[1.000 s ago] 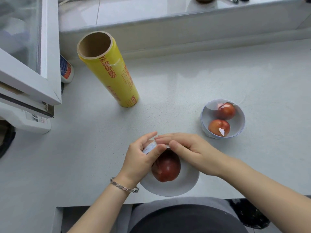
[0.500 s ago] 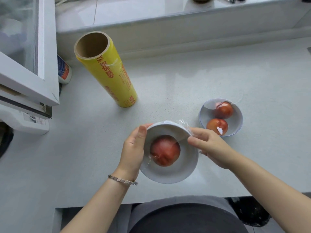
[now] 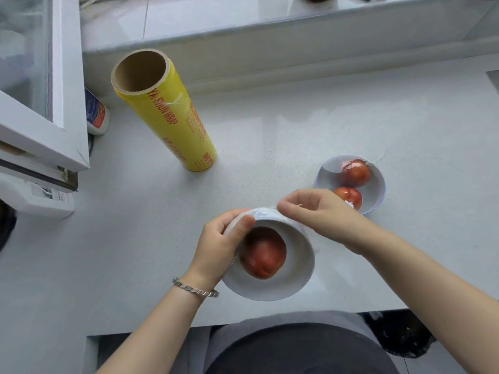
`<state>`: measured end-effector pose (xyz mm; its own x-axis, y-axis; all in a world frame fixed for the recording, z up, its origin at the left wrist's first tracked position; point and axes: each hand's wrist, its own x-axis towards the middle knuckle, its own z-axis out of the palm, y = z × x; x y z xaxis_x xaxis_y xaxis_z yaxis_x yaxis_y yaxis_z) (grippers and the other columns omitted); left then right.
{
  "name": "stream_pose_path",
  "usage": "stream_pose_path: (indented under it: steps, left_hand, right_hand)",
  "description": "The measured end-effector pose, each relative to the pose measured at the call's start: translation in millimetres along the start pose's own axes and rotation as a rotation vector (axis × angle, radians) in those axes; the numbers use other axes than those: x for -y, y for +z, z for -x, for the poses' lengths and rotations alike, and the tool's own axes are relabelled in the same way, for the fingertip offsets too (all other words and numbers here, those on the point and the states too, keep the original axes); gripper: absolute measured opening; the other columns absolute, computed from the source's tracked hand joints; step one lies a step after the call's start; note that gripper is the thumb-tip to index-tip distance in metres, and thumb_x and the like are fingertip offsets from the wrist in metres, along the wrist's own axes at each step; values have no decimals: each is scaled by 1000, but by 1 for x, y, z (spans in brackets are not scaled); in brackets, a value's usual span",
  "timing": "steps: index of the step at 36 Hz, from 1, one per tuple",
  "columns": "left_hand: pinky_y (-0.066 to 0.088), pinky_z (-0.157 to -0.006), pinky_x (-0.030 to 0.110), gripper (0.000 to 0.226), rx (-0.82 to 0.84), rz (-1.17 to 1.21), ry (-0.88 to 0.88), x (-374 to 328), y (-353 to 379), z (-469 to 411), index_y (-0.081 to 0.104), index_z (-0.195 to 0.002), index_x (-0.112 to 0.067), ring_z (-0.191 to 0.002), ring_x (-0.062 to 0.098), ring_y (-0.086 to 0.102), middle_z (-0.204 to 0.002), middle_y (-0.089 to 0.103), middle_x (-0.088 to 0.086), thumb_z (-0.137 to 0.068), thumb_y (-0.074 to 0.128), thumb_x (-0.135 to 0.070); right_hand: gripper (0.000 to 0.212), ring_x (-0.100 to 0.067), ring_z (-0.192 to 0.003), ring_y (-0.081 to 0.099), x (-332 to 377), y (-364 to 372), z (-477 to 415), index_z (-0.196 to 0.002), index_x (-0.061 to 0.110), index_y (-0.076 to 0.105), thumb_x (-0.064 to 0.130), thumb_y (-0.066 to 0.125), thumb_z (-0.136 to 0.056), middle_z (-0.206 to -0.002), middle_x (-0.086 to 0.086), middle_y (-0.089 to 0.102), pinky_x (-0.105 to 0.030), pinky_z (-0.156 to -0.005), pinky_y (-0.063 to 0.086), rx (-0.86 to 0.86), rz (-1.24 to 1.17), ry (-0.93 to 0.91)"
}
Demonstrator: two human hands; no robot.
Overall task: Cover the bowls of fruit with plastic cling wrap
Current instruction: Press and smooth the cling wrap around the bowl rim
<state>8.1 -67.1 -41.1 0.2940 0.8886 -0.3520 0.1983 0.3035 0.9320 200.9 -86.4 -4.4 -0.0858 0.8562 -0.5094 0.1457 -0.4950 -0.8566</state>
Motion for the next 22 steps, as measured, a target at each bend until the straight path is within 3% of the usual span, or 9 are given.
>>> stream_pose_path:
  steps: [2,6,10,14,19,22]
  left_hand:
    - [48,-82,29,43,11,-21,-2,0,3,2,72,-87,-28,-91,13,66,-90,73,-6,-60,65,-61]
    - [51,-81,26,55,5,-37,17,2,4,6,74,-84,-34,-91,13,66,-91,73,-6,-54,62,-80]
    - [51,-81,26,64,-12,-1,55,3,3,8,72,-90,-25,-91,14,66,-92,73,-5,-56,62,-79]
    - [51,-83,30,80,-23,1,85,4,2,10,70,-99,-12,-95,19,66,-97,73,2,-56,62,-79]
    - [50,-78,18,81,-65,-7,94,4,0,13,70,-97,-16,-94,11,66,-98,72,-1,-51,62,-83]
    - [50,-79,18,83,-76,-14,98,5,0,15,70,-96,-15,-94,11,66,-99,71,1,-51,60,-84]
  right_hand:
    - [26,-3,-72,64,5,2,-2,-82,17,69,42,70,-74,-80,4,73,-16,-72,46,-11,55,21]
    - [21,-8,-70,56,12,4,-3,-77,7,68,28,70,-79,-73,-1,64,-21,-72,43,-10,53,29]
    - [20,-6,-56,48,7,4,-8,-65,14,61,21,66,-83,-56,5,55,-18,-61,39,-76,-129,76]
    - [24,-1,-37,38,-1,12,-10,-63,9,58,19,64,-84,-43,8,48,-11,-44,33,-161,-217,123]
    - [20,2,-39,42,-6,14,-6,-71,2,64,17,67,-83,-54,0,52,-8,-44,35,-173,-136,69]
    - [20,2,-39,43,-7,12,-6,-67,5,63,18,70,-80,-53,2,54,-8,-44,36,-172,-82,61]
